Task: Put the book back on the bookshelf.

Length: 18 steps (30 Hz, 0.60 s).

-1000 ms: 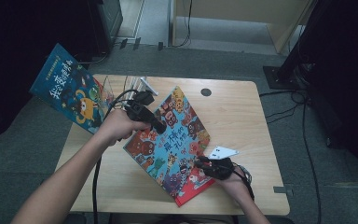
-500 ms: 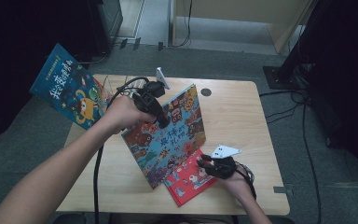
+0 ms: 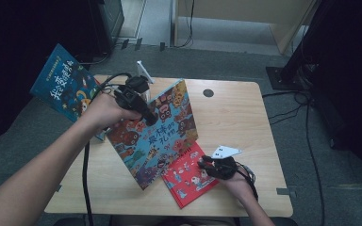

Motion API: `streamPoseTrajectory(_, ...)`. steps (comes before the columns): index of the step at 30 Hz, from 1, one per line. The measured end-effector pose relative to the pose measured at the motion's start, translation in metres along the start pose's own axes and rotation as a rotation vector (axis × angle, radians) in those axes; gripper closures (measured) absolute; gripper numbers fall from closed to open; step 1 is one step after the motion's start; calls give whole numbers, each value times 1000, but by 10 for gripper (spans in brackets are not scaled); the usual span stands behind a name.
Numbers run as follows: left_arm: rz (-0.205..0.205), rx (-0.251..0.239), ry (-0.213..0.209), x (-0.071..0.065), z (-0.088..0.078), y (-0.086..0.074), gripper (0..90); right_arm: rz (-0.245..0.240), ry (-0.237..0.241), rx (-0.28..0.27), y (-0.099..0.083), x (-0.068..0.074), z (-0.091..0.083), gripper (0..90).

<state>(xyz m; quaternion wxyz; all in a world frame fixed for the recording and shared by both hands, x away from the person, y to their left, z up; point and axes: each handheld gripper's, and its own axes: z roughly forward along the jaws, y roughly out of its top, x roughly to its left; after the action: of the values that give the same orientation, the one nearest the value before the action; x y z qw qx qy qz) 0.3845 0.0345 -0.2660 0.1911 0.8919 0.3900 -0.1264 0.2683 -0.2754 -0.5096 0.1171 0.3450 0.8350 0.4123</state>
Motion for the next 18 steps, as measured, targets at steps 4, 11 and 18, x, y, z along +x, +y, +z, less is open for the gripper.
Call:
streamPoseTrajectory(4, -21, -1, 19, 4, -12, -10, 818, 0, 0, -5, 3, -1, 2, 650)
streamPoseTrajectory(11, -69, -24, 21, 14, -25, -30, 817, 13, 20, -27, 6, -3, 6, 631)
streamPoseTrajectory(18, -109, -48, 16, 23, -36, -52, 817, 0, 27, -20, 12, -3, 13, 572)
